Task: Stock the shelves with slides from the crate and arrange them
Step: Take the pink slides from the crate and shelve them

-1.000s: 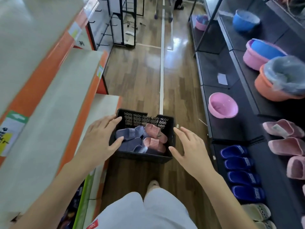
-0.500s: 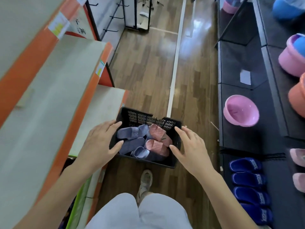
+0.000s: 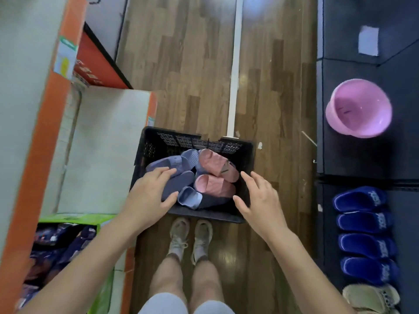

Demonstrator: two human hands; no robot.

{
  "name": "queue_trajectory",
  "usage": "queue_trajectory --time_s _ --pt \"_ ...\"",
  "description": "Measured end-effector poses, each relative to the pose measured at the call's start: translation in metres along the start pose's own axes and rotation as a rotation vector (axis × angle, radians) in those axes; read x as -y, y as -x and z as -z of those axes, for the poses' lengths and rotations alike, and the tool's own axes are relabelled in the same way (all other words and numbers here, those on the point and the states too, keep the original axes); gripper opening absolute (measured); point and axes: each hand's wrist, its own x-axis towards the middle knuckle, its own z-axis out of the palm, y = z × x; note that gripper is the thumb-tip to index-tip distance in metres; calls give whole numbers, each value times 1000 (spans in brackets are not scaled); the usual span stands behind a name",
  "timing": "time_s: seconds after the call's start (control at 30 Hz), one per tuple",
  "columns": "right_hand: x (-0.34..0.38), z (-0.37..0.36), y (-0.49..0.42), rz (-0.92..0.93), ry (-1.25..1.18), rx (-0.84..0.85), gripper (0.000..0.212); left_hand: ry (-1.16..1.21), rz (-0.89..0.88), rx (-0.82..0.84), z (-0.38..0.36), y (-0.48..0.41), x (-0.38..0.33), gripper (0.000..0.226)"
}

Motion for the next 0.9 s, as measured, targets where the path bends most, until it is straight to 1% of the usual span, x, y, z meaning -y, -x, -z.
queue_trajectory --time_s 0.13,0.27,0.4,0.57,0.7,0.8,0.9 --pt "-27 -54 -47 -74 -17 33 59 9 4 57 -53 -58 21 62" --pt "-56 -115 -94 -170 -99 28 60 91 33 121 -123 -111 49 51" --pt "-83 -182 -134 -228 -167 47 60 50 42 231 -197 -155 71 52" --pt "-114 -263 -173 -288 -238 122 61 216 158 306 -275 -203 95 49" --pt "-137 -314 -201 -416 -381 150 60 317 190 239 -323 -243 107 46" --pt "-149 -341 -220 -500 -529 137 54 432 215 168 -347 -269 104 44" --pt "-152 -364 -236 -582 -701 132 42 454 181 132 -365 -290 101 51"
